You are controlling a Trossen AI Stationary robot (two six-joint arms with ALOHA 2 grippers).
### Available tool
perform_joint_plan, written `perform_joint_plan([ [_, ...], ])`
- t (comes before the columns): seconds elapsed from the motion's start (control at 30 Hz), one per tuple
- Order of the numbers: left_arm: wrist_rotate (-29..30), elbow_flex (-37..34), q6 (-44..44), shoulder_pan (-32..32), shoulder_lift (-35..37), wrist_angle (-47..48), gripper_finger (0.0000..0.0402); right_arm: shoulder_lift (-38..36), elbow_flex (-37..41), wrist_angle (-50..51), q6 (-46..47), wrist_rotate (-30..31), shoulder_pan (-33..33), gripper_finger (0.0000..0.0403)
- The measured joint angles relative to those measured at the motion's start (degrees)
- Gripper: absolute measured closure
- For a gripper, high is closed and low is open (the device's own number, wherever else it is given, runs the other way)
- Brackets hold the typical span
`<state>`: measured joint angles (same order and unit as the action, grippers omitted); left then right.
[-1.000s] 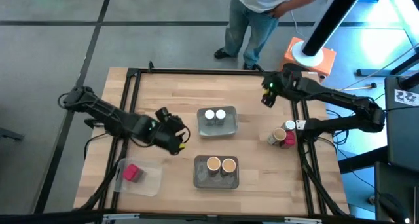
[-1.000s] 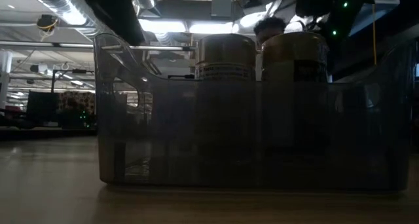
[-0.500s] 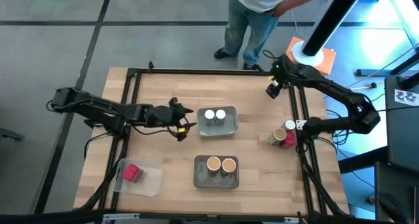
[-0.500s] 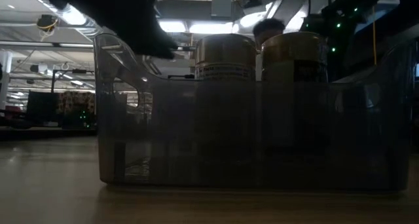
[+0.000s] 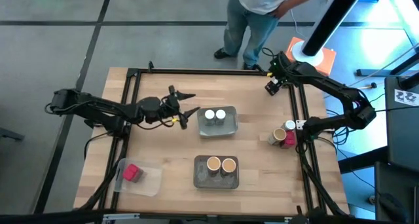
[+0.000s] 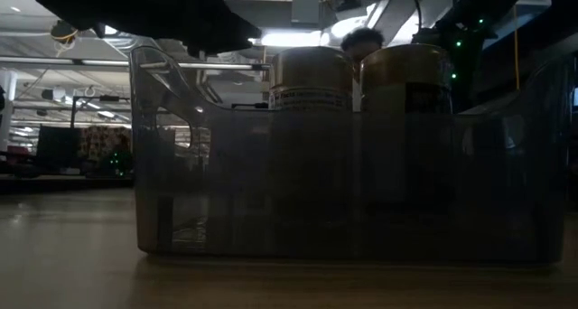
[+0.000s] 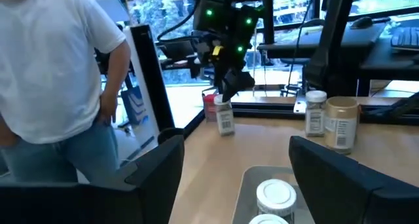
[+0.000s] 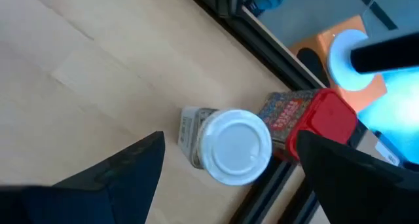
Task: Sort spices by type
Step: Put the top white seasoning bottle into the gray bin aligned with the other white seasoning bottle
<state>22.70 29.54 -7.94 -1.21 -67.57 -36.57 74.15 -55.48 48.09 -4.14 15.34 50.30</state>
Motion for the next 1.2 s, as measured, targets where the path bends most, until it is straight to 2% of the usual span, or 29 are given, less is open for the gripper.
perform_joint_plan([
  [0.07,-0.16,0.0,0.52,-0.51,0.0,0.01,0.0137,0.0,0.0,0.62,0.98,1.82,0.01,0.0061],
  [0.23,-0.07,0.0,0.0,-0.59,-0.02,1.23,0.0137,0.0,0.0,1.14,1.66,0.13,0.0,0.0061],
  [0.5,-0.07,0.0,-2.61,-0.57,-0.02,2.67,0.0137,0.22,0.0,-0.32,5.53,2.2,0.02,0.0061],
  [0.9,-0.07,0.0,-2.61,-0.62,-0.02,3.07,0.0137,7.6,0.02,-0.28,5.39,-1.63,1.2,0.0066],
  [1.0,-0.07,0.0,-2.62,-0.62,-0.02,3.08,0.0137,8.54,0.04,-0.19,5.39,-3.45,1.22,0.0091],
  [1.2,-0.06,0.0,-2.98,-0.62,-0.02,3.09,0.0137,8.72,-0.01,0.11,5.15,-4.43,1.22,0.0184],
])
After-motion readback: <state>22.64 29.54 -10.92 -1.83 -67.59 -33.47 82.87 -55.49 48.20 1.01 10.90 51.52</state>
